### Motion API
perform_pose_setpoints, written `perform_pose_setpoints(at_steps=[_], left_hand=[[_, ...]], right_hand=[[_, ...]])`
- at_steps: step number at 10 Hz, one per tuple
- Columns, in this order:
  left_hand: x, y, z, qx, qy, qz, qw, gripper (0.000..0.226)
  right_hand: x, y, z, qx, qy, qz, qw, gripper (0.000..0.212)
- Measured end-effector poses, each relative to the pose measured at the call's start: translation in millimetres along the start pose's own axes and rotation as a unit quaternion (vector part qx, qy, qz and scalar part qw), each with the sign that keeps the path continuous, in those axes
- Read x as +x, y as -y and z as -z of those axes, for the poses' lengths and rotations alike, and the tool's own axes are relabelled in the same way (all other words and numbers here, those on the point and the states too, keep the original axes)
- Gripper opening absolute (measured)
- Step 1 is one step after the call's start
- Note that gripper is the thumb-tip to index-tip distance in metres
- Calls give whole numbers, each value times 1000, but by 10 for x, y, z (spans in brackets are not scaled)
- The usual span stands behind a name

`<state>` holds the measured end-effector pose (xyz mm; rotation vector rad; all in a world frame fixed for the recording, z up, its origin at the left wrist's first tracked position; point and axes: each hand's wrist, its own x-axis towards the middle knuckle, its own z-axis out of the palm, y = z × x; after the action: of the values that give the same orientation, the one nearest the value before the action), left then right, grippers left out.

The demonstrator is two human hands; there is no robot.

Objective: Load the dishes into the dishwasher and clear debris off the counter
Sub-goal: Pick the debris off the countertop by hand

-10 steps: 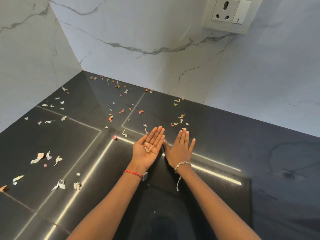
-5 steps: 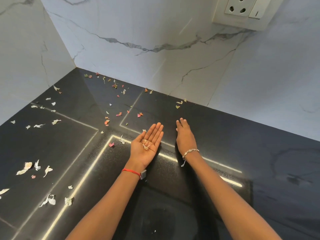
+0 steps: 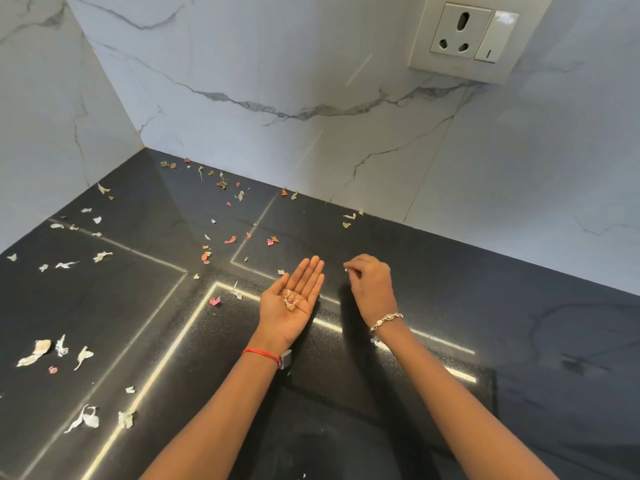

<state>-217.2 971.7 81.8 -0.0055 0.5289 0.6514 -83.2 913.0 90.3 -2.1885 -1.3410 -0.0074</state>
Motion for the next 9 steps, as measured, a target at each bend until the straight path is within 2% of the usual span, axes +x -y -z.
perform_pose_setpoints(at_steps=[1, 2, 3, 4, 5, 6, 7, 8, 9], left_hand=[[73, 9, 29, -2, -18, 6, 1000, 48], [95, 65, 1, -9, -12, 26, 1000, 44], [93, 73, -27, -8, -14, 32, 999, 44], [122, 28, -56, -7, -22, 25, 999, 40], [130, 30, -73, 0, -47, 20, 999, 40], [110, 25, -72, -19, -27, 27, 999, 46], [108, 16, -65, -16, -23, 30, 999, 48], [78, 8, -75, -12, -18, 30, 999, 49], [63, 1, -72, -19, -15, 29, 999, 49]], right_hand=[[-150, 323, 30, 80, -77, 67, 992, 15], [-362, 821, -263, 464, -202, -129, 853, 36], [-392, 778, -275, 415, -182, -184, 872, 42], [-145, 513, -27, 167, 52, 46, 984, 20], [15, 324, 125, 268, -52, -30, 962, 17], [134, 19, 87, 170, -14, -111, 979, 25], [115, -247, 41, 59, 170, -126, 976, 43], [-10, -267, -17, -8, 235, -68, 970, 51], [-196, -217, -37, -41, 225, -33, 973, 48]])
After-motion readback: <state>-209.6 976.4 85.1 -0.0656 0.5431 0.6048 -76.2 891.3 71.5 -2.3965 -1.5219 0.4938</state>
